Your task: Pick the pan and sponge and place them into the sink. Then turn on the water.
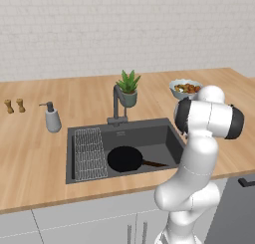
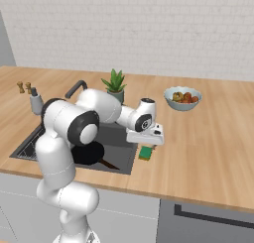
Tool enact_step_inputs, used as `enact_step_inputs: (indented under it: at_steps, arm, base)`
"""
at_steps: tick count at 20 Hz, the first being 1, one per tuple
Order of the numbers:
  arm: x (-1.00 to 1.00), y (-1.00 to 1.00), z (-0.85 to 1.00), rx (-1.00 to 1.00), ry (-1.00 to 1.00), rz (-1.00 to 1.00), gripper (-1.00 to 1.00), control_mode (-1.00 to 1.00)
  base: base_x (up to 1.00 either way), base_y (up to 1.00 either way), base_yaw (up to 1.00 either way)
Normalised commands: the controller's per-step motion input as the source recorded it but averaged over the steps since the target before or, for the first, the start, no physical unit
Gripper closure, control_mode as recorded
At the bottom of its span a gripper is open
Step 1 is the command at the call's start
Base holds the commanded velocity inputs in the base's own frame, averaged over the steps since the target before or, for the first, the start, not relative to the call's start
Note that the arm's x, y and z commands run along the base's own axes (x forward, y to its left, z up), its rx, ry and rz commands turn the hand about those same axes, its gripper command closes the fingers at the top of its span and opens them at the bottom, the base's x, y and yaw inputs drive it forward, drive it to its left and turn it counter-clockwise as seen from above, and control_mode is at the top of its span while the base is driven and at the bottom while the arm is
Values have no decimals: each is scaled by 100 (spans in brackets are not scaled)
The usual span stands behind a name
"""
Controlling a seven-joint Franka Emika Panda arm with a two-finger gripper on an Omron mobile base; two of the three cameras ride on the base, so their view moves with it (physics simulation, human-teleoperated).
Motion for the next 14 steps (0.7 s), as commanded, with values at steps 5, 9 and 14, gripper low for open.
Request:
enact_step_inputs:
  at_steps: [5,9,14]
  arm:
    - [0,-18,-20,0,0,-4,-100,-100]
    - [0,-2,-30,0,0,-2,-100,-100]
    - [0,0,-33,0,0,0,-100,-100]
  base:
    - [0,0,0]
    - [0,0,0]
    - [0,0,0]
